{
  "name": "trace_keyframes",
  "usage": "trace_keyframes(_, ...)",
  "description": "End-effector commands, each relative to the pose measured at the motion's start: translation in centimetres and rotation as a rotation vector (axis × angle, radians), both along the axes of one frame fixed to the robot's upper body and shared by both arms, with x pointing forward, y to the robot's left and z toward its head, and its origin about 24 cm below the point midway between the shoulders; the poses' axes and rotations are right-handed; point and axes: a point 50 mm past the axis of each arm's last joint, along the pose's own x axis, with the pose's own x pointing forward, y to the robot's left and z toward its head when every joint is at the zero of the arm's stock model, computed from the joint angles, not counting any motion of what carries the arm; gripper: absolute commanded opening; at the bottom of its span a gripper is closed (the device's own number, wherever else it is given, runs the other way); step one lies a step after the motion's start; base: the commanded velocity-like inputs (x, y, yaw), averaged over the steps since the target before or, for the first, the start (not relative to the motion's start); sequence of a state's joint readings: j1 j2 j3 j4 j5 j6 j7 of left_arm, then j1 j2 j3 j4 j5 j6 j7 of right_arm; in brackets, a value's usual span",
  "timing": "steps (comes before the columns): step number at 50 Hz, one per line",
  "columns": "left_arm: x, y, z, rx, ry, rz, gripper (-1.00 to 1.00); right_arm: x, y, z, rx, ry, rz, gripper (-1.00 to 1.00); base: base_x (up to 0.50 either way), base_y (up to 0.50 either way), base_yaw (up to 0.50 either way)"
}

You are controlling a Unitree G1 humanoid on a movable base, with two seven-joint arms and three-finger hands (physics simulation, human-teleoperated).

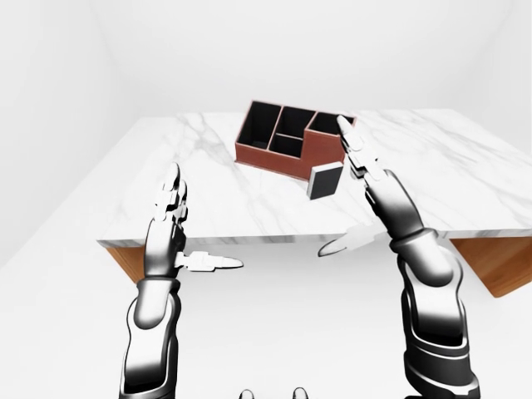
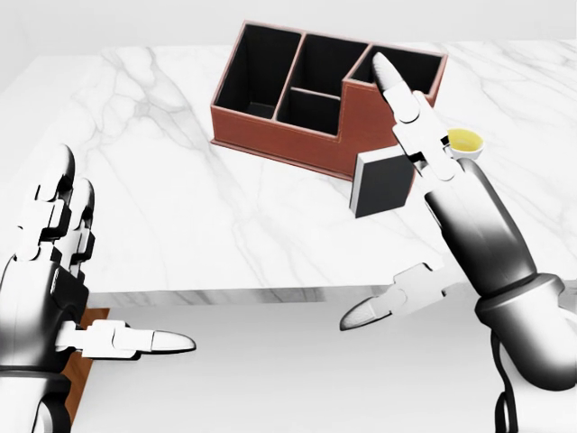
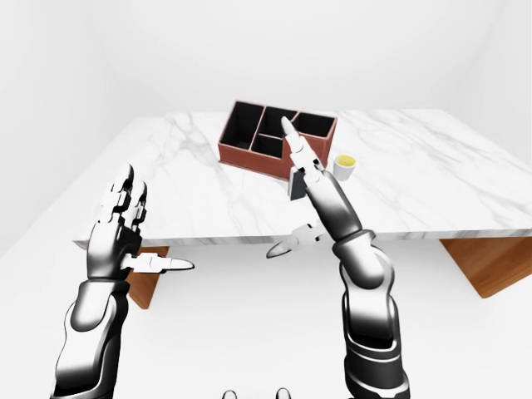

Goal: Pick up the book and place it in the right compartment of the caddy.

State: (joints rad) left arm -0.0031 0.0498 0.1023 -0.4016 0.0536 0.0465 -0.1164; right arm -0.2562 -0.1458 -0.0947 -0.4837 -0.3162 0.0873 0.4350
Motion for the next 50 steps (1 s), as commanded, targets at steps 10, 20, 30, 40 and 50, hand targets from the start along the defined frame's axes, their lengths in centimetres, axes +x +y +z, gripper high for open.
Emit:
trace_keyframes(10, -0.1, -0.1, 0.0, 0.006, -0.005, -0.004, 1.0, -0.3, -0.5, 0.1, -0.007, -0.004, -0.011, 1.0, 0.24, 0.0, 0.0)
trace_keyframes(20, -0.1, -0.1, 0.0, 0.008, -0.007, -0.002, 1.0, -0.5, -0.5, 0.5, -0.011, -0.027, -0.015, 1.0, 0.24, 0.0, 0.0)
trace_keyframes(30, -0.1, -0.1, 0.1, 0.01, -0.01, -0.003, 1.0, -1.0, -0.6, 1.7, -0.023, -0.082, -0.013, 1.0, 0.25, 0.0, 0.0)
trace_keyframes(40, -0.1, -0.1, 0.0, 0.015, -0.011, 0.0, 1.0, -1.4, -0.6, 2.6, -0.04, -0.127, -0.013, 1.0, 0.24, 0.0, 0.0)
trace_keyframes(50, 0.0, 0.0, 0.1, 0.02, -0.018, 0.003, 1.0, -1.5, -0.7, 2.7, -0.044, -0.131, -0.015, 1.0, 0.24, 0.0, 0.0)
